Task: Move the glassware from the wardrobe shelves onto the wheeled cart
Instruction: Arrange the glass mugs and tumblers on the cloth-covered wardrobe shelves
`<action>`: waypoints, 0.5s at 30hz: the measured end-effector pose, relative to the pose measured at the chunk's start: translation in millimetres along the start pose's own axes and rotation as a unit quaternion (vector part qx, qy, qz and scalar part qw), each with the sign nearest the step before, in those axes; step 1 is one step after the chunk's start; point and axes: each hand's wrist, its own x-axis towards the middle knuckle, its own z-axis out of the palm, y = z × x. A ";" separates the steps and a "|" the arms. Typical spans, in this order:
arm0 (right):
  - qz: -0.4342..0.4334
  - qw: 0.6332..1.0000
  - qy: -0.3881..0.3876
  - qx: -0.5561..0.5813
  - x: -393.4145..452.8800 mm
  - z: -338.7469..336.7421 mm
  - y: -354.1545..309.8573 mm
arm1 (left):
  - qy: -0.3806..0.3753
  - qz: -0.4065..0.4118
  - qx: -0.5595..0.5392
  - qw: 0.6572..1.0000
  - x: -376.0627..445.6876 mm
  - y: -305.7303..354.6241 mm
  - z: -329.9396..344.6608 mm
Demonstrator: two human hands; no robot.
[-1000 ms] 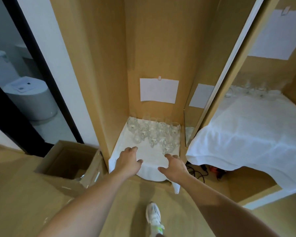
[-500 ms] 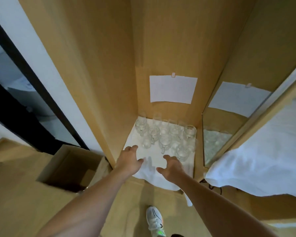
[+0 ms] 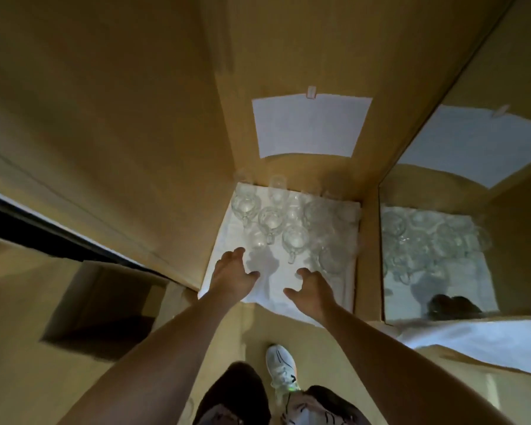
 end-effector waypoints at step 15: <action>0.156 0.982 0.007 0.109 110.8 56.5 2.8 | -0.019 -0.078 -0.121 0.989 113.4 -44.2 59.9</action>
